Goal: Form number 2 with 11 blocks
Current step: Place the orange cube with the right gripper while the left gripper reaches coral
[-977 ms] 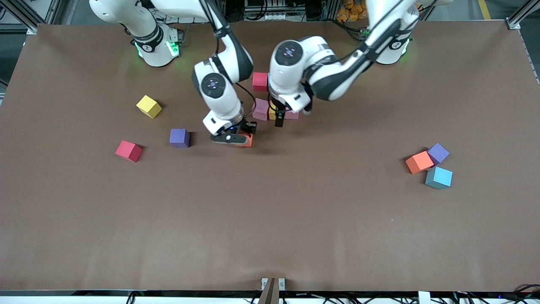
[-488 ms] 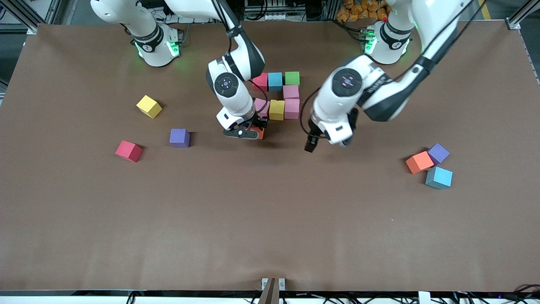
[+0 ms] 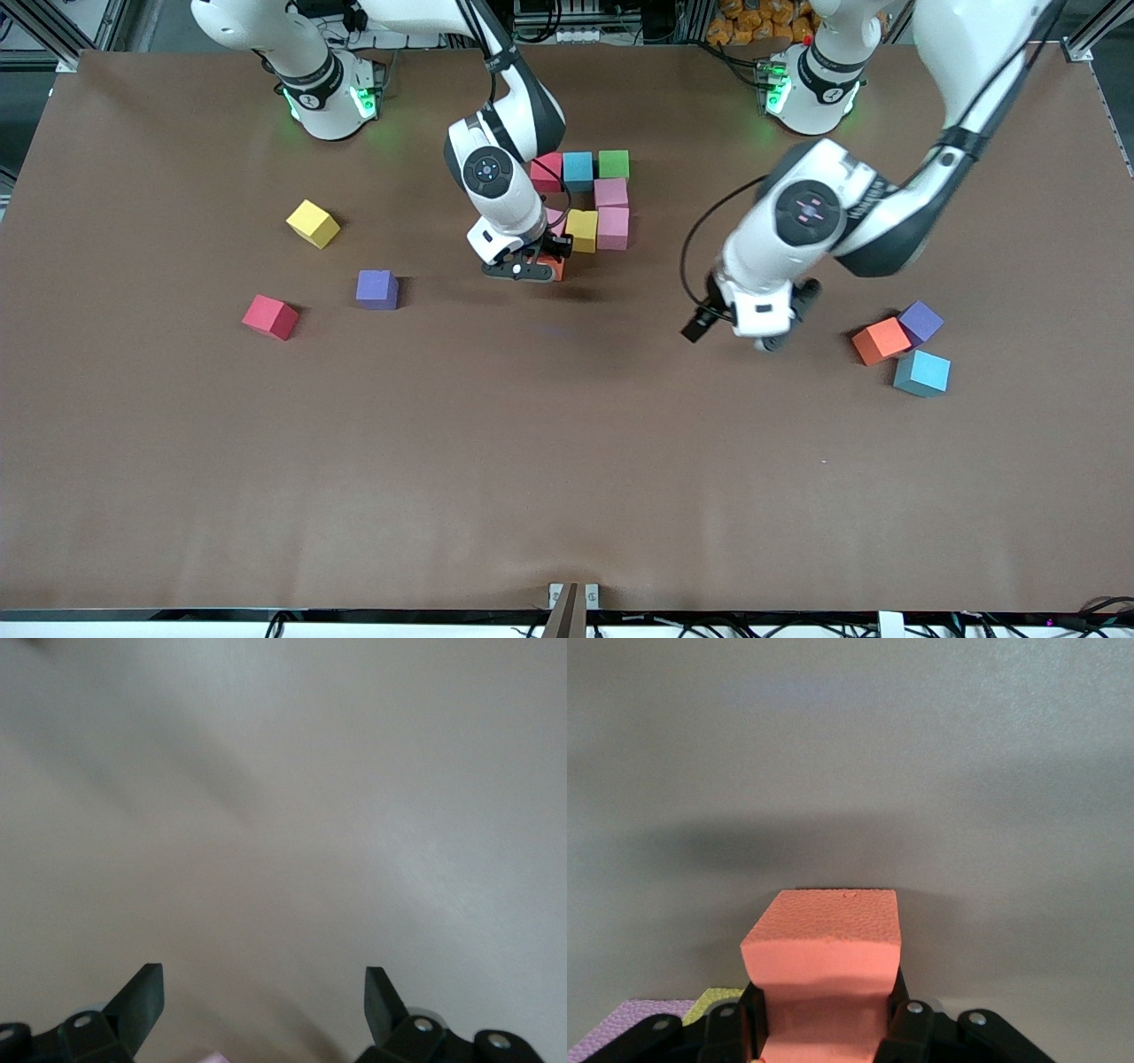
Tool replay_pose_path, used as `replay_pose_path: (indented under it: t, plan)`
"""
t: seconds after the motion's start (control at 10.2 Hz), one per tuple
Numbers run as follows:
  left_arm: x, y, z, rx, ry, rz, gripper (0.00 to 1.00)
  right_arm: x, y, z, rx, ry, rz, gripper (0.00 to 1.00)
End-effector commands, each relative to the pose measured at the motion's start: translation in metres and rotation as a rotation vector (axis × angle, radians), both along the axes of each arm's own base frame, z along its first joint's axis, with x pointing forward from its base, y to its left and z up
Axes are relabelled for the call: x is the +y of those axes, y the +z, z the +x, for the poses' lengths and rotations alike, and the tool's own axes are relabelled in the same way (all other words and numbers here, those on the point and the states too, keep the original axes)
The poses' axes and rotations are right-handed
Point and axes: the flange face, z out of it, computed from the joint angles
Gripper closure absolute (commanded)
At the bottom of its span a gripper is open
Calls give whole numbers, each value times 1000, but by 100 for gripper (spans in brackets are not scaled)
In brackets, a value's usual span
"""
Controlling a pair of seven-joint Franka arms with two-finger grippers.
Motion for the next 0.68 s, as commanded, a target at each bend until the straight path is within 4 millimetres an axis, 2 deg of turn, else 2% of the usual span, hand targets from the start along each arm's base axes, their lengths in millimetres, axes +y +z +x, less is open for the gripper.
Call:
replay_pose_path:
  t: [0.0, 0.1, 0.39, 0.49, 0.59]
  plan:
    - [70, 6, 26, -4, -203, 0, 0, 2, -8, -11, 3, -7, -1, 100]
    - [106, 5, 37, -12, -297, -10, 0, 3, -9, -14, 0, -3, -2, 100]
    - [171, -1, 50, -24, -579, -25, 0, 1, -11, -15, 2, -2, -7, 100]
    - [186, -2, 52, -27, -743, 9, 0, 1, -11, -15, 1, 1, -7, 95]
    - [210, -2, 56, -29, -904, 46, 0, 0, -12, -14, 4, -2, -8, 52]
